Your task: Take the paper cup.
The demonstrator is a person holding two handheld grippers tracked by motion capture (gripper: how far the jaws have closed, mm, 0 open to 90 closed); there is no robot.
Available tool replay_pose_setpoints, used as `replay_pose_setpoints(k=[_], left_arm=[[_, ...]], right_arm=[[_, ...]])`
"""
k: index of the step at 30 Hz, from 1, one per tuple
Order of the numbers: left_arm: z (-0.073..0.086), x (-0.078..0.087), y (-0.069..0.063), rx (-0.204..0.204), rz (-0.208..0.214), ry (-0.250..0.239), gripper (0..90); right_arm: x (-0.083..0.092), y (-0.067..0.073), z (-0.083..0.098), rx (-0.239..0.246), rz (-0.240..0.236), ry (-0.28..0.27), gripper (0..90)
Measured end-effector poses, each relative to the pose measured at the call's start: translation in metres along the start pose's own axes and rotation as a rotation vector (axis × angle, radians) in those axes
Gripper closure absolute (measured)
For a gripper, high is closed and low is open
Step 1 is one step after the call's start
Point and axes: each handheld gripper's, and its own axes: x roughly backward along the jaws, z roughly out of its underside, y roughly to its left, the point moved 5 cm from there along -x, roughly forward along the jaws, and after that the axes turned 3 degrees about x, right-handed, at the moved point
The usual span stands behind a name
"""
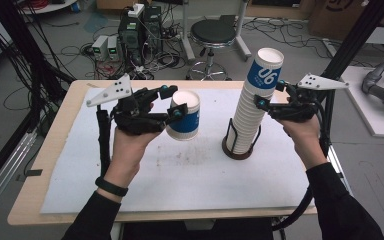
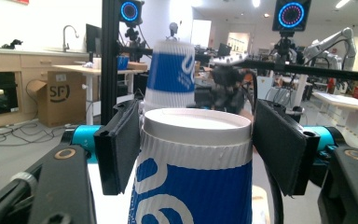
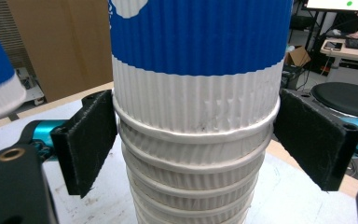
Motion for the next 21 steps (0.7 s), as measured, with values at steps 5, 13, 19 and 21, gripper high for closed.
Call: replay_pose_setpoints(k=[5, 13, 19, 21], left_arm=[[0.016, 0.007, -0.001, 0.010, 0.004, 0.005, 33.2], [0.040, 0.013, -0.006, 0.017, 0.015, 0.016, 33.2], [0.056, 0.018, -0.008, 0.018, 0.011, 0.025, 33.2], [0.062, 0.020, -0.008, 0.024, 0.014, 0.029, 33.2]], right_arm=[[0.000, 0.000, 0.000, 0.000, -0.001, 0.001, 14.3], [0.000, 0.000, 0.000, 0.003, 0.001, 0.001, 14.3], [0.001, 0.000, 0.000, 0.006, 0.001, 0.000, 14.2], [0.001, 0.000, 0.000, 0.006, 0.002, 0.000, 14.3]])
